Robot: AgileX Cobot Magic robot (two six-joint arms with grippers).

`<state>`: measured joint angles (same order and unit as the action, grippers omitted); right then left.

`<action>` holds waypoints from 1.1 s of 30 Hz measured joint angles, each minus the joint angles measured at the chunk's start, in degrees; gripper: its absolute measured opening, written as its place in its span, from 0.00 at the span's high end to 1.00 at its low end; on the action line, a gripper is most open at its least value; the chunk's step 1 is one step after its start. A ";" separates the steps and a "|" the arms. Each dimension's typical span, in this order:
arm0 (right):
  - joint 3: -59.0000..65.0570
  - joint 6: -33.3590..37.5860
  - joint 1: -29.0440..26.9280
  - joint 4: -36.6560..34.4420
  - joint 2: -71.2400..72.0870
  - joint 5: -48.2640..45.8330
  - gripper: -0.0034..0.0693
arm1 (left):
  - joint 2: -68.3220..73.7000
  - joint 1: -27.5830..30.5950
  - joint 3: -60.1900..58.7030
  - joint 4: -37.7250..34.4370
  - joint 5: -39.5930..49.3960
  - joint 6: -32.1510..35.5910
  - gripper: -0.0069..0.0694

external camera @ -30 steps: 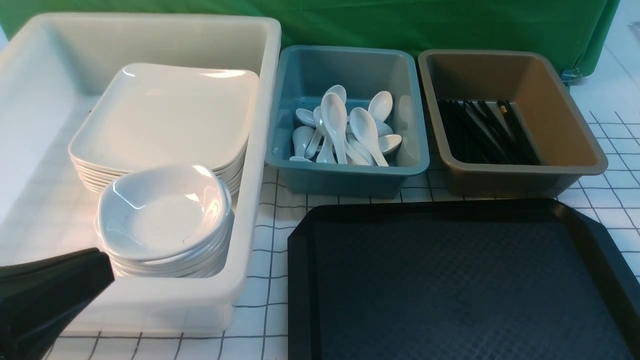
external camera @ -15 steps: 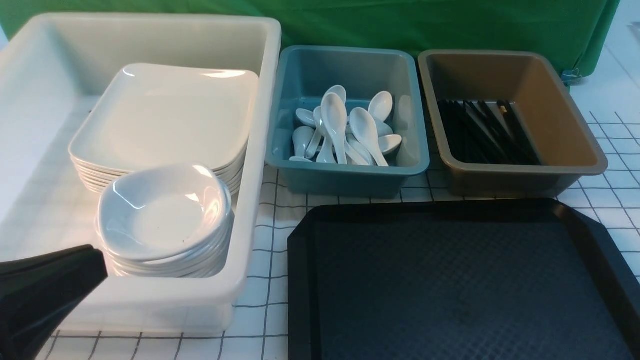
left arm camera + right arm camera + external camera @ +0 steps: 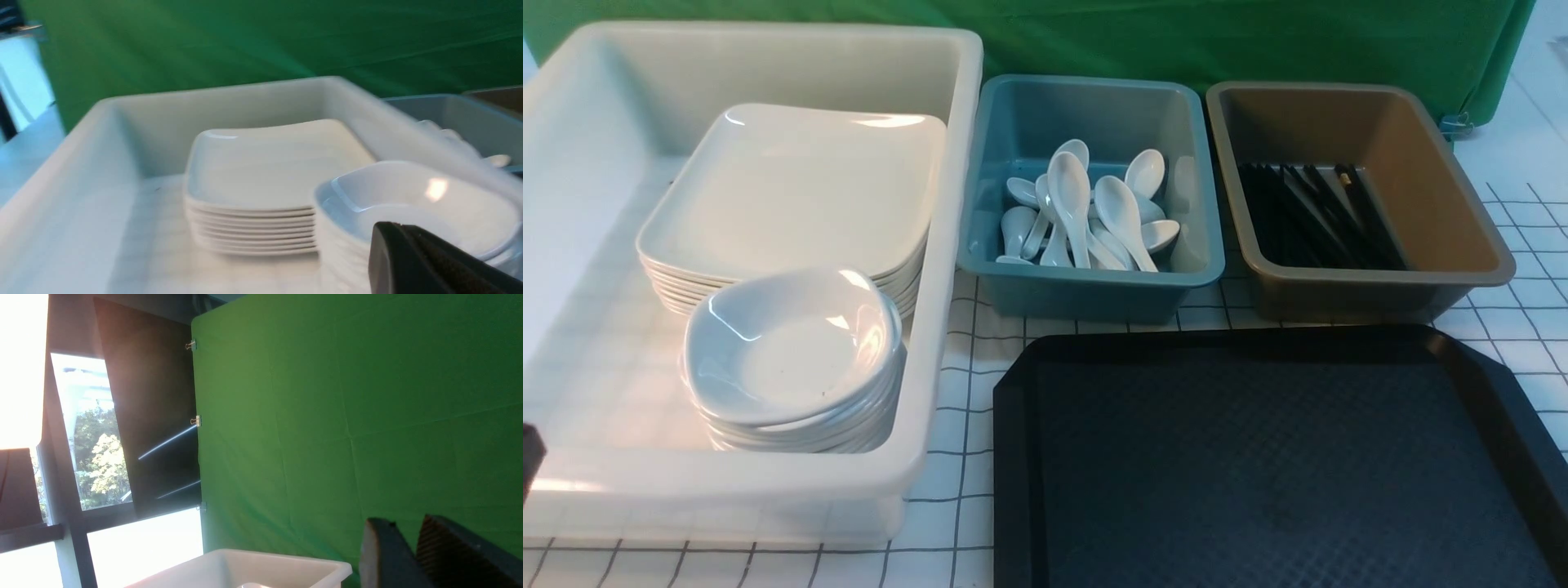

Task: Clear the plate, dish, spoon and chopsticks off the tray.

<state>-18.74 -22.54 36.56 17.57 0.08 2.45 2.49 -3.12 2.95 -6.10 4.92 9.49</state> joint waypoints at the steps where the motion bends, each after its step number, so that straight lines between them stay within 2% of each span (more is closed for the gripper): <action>1: 0.00 0.00 0.00 0.00 0.00 0.00 0.75 | -0.82 0.93 -1.04 0.00 -0.19 0.00 0.90; 4: 0.00 0.00 0.00 0.00 0.00 0.00 0.74 | -2.32 2.93 -3.16 0.05 1.04 -0.50 0.90; 12: 0.00 0.00 0.00 0.00 0.00 0.00 0.72 | -2.51 2.98 -3.27 1.87 7.02 -0.57 0.90; 33: 0.00 0.00 0.00 0.00 0.00 0.00 0.63 | -2.51 2.98 -3.27 2.38 7.34 -0.73 0.90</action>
<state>-18.74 -22.54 36.56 17.57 0.08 2.45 -0.02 -0.14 -0.33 -3.72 12.27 8.76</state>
